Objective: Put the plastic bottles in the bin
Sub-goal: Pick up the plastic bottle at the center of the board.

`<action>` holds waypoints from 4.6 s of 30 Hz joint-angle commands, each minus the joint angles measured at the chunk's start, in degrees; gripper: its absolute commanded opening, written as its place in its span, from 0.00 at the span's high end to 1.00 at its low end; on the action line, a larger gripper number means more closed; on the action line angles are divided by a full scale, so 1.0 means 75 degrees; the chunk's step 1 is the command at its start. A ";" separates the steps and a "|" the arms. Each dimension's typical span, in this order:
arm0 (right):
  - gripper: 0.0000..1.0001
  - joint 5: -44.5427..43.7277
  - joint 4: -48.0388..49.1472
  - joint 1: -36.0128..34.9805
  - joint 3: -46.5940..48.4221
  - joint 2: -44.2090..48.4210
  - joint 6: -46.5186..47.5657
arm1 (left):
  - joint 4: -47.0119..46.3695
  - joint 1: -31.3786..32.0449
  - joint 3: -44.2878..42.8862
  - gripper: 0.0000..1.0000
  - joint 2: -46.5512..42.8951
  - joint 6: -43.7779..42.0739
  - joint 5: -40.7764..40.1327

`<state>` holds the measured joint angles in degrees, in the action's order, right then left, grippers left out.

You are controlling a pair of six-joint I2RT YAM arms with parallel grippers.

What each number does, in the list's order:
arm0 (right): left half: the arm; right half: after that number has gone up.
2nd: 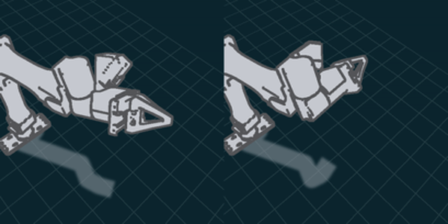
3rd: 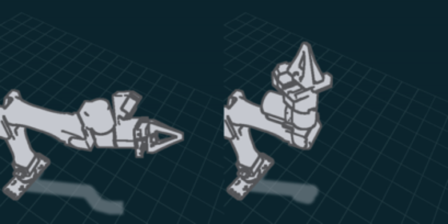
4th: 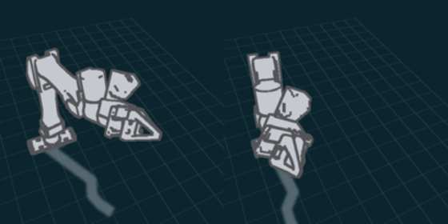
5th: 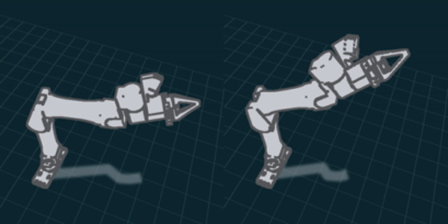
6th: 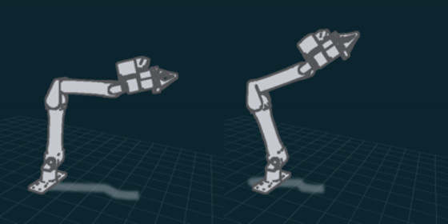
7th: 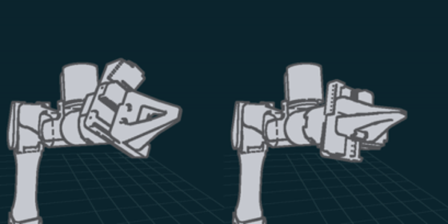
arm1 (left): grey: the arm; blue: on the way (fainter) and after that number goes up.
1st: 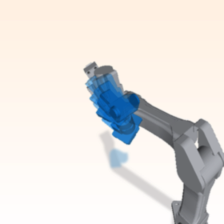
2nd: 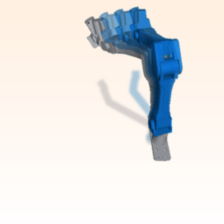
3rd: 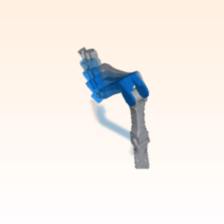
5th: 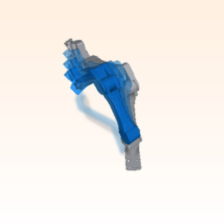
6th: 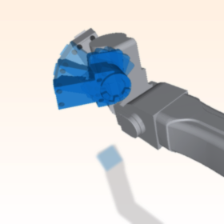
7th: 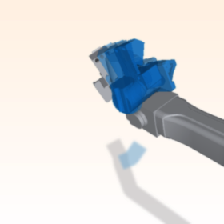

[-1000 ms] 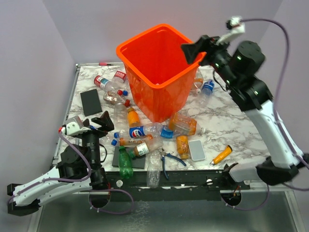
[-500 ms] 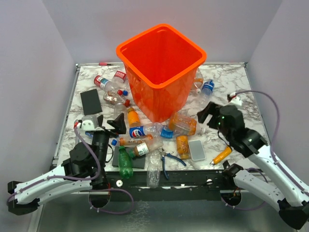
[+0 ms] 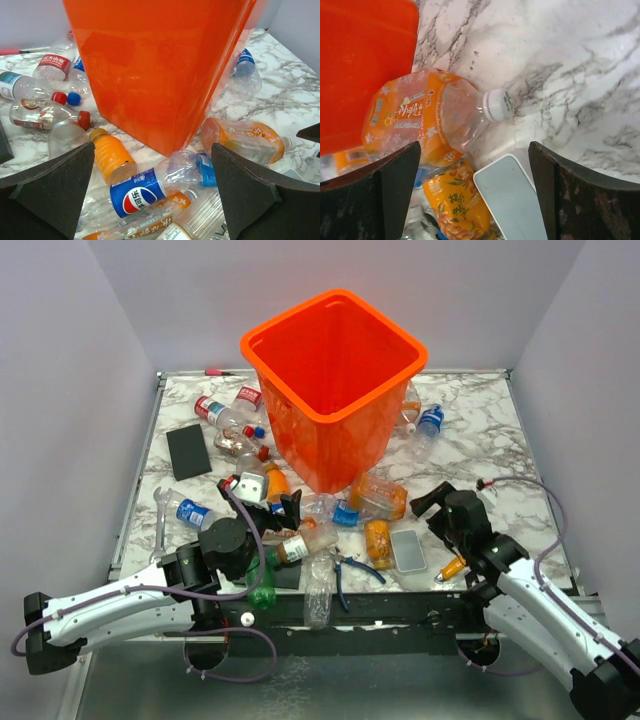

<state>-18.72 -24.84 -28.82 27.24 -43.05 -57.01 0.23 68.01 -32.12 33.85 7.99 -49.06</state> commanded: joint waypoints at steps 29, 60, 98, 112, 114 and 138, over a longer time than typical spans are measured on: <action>0.28 0.0783 0.6517 0.1159 -0.2499 -0.2575 -0.4116 | 0.0132 0.0038 -0.0181 0.01 0.0298 0.0228 0.0158; 0.99 0.4450 -0.1082 0.1159 0.4157 0.0329 0.3988 | 0.0646 0.0038 -0.3489 0.01 0.0898 -0.0453 0.3766; 0.99 1.0716 0.1407 0.1159 0.5825 -0.0127 0.4596 | 0.1756 0.0038 -0.5959 0.42 0.4532 0.0528 0.9951; 0.12 0.9326 0.1078 0.1168 0.6185 0.0209 0.4235 | 0.0277 0.0033 -0.5725 0.82 0.3987 0.0708 0.8067; 0.11 0.8949 0.1067 0.1162 0.6042 0.0508 0.4244 | -0.0189 0.0038 -0.5585 0.82 0.3786 0.0835 0.7425; 0.50 0.9769 0.5470 0.1159 0.3860 0.0256 0.1519 | -0.2406 0.0026 -0.5621 0.72 0.4044 0.2325 0.7575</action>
<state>50.94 7.73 -20.25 58.13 -40.58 -40.21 -14.48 67.99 -72.64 64.95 24.43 6.28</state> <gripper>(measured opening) 0.582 0.383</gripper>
